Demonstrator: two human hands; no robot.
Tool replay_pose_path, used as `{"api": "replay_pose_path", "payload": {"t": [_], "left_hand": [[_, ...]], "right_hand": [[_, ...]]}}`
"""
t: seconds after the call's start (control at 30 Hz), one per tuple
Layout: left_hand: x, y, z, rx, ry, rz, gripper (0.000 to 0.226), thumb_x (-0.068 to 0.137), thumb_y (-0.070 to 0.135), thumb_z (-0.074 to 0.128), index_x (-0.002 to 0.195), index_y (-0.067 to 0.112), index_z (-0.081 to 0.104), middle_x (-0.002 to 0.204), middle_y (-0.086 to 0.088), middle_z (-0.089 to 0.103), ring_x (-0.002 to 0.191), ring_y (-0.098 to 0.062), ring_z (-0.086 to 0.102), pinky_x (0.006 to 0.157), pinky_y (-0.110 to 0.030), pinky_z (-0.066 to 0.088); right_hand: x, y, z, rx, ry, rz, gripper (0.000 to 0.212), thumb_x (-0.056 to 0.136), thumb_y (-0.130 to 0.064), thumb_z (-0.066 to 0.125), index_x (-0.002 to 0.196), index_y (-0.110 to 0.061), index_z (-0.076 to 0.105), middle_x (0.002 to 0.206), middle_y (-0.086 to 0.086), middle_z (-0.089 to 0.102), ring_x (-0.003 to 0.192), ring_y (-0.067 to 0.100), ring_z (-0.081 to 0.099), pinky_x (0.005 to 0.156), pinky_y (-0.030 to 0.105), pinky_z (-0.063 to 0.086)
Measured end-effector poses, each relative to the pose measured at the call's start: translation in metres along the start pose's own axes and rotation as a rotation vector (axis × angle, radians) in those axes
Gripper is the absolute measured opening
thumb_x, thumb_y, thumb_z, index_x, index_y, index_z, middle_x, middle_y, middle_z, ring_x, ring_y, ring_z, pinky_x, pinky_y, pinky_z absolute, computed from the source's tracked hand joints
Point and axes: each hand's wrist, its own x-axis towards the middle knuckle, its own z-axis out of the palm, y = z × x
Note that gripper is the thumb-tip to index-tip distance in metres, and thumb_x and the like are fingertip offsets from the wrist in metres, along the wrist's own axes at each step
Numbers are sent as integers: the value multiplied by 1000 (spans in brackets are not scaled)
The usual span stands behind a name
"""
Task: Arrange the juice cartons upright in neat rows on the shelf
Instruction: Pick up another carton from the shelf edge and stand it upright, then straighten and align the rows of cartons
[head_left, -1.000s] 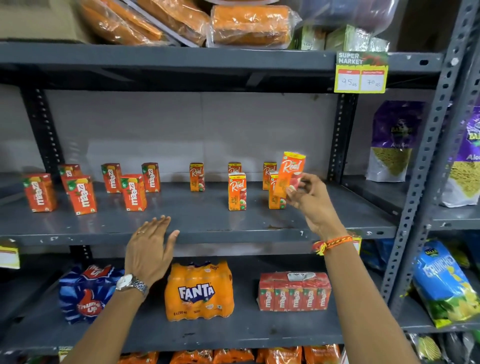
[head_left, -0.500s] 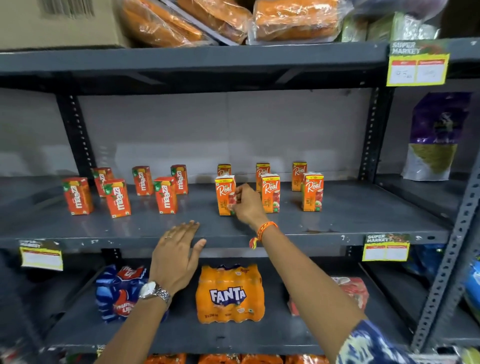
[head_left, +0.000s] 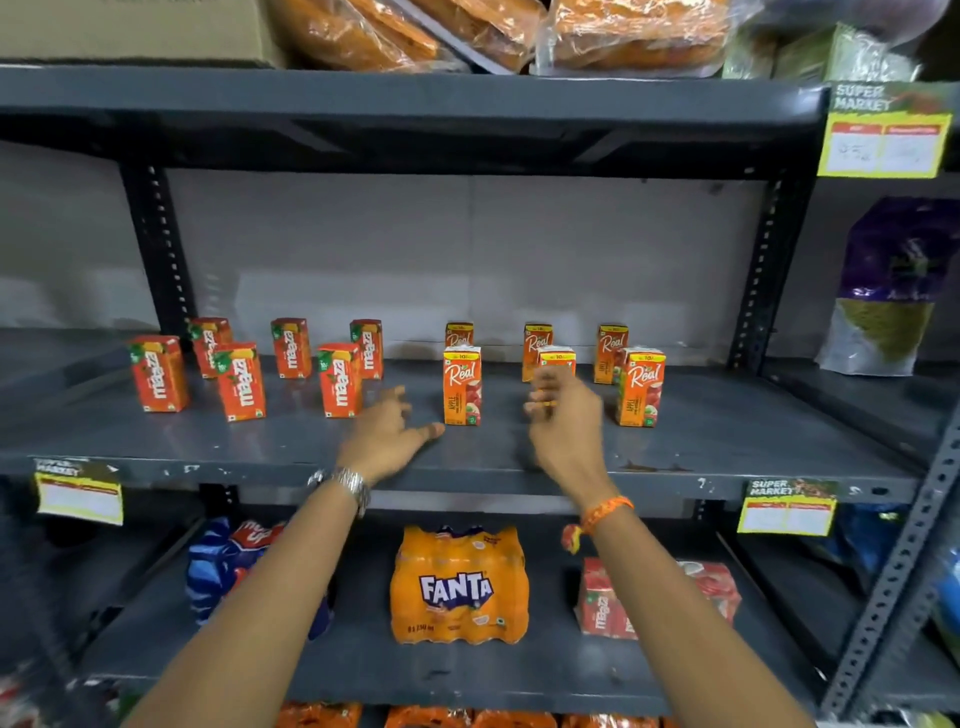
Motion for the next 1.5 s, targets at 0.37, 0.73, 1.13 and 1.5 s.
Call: {"api": "replay_pose_path", "payload": {"t": [0.37,0.73,1.13,1.5], "left_hand": [[46,6,21,-157,-98,62,42,79,18,77,118,11,63,112,-5,71,99,-16,66,89,-28,48],[47,0,21,-98,-13,59,37,85,19,72,120,8,66,119,-8,70,111,-24,64,103,-42,44],[44,5,25,19,17,47,37,87,18,69,122,7,64,122,-12,69,112,-27,64,103,-45,46],[-53,-4,36,315,185,187,67,93,57,44,141,10,48,138,-13,58,127,-32,54,106,-46,40]], "right_hand": [[40,26,-26,-198,-213,211,70,85,-11,72,143,-9,34,141,13,52,134,32,49,110,45,41],[48,37,-17,-212,-216,137,45,87,-13,70,131,-8,58,130,12,65,123,30,59,105,40,44],[47,32,-20,-200,-232,196,58,87,-16,71,140,-7,49,136,11,61,128,31,56,107,43,42],[22,50,-64,169,152,108,45,84,2,68,127,-7,58,116,13,65,103,23,63,79,12,52]]}}
